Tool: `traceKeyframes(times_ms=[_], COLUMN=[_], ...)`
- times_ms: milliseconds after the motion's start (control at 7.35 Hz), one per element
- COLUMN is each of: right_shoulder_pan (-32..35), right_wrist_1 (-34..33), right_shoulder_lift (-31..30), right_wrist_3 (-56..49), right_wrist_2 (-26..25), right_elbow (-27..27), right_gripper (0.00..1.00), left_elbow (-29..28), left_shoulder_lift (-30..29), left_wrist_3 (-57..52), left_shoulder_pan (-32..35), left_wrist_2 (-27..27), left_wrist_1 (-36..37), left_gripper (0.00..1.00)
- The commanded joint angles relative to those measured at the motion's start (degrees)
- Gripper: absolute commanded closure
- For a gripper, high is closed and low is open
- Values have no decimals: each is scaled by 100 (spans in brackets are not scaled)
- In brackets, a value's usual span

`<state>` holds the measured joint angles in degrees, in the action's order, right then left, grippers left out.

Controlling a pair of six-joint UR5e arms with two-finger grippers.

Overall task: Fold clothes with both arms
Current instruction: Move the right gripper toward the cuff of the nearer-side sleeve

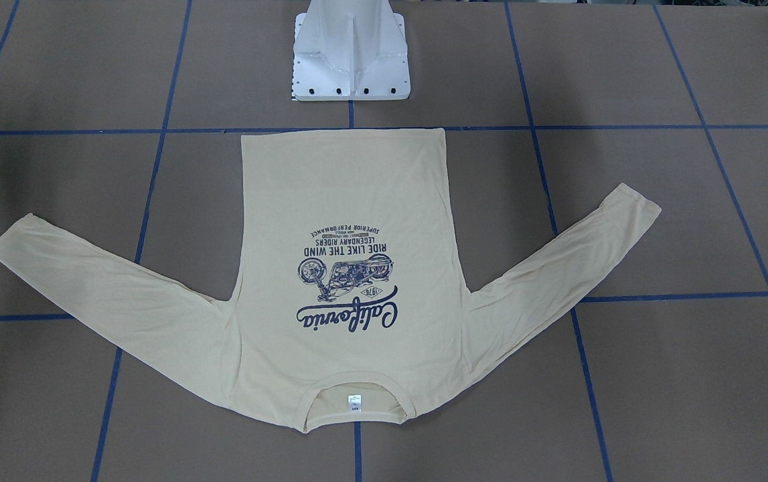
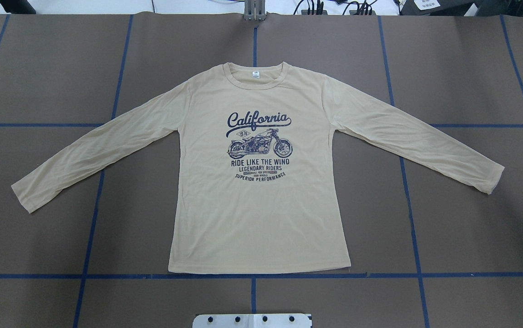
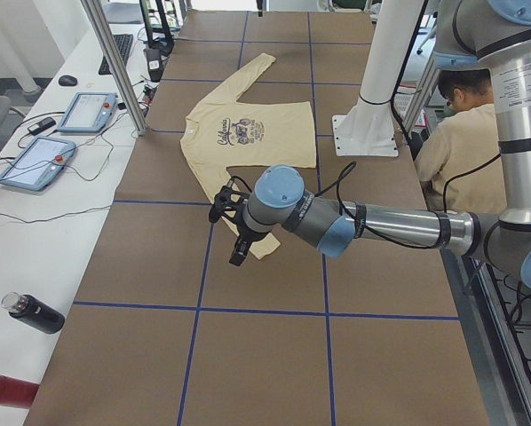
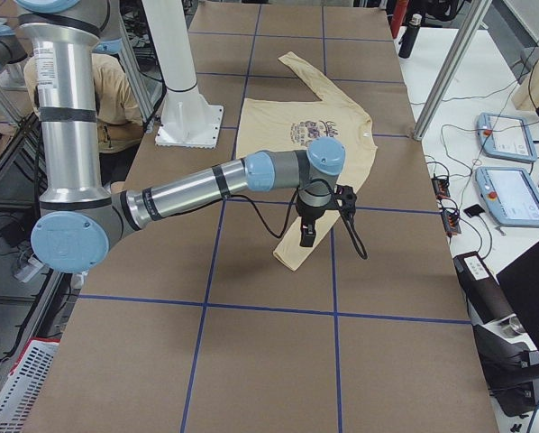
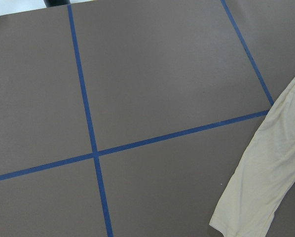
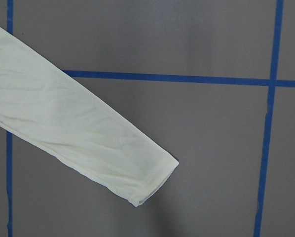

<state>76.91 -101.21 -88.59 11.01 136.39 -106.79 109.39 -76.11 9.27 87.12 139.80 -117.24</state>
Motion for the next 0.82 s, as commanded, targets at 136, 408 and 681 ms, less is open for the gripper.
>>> traceKeyframes(times_ms=[136,408,681], right_shoulder_pan=[-745,-809,-993], right_wrist_1=[2396,3454,3678], right_shoulder_lift=[-18,-184,-220], right_wrist_3=[2236,2756,3089], right_wrist_2=[-112,-559,-561], right_elbow=[965,1598,1793], right_gripper=[5,4,4], left_elbow=[21,21,73], left_shoulder_lift=[-17,-62,-53], left_wrist_3=[347,356,374], left_shoulder_pan=[-168,-257,-257], left_wrist_2=[-40,-49,-49], left_wrist_1=[-9,0,-9], left_gripper=[0,0,0])
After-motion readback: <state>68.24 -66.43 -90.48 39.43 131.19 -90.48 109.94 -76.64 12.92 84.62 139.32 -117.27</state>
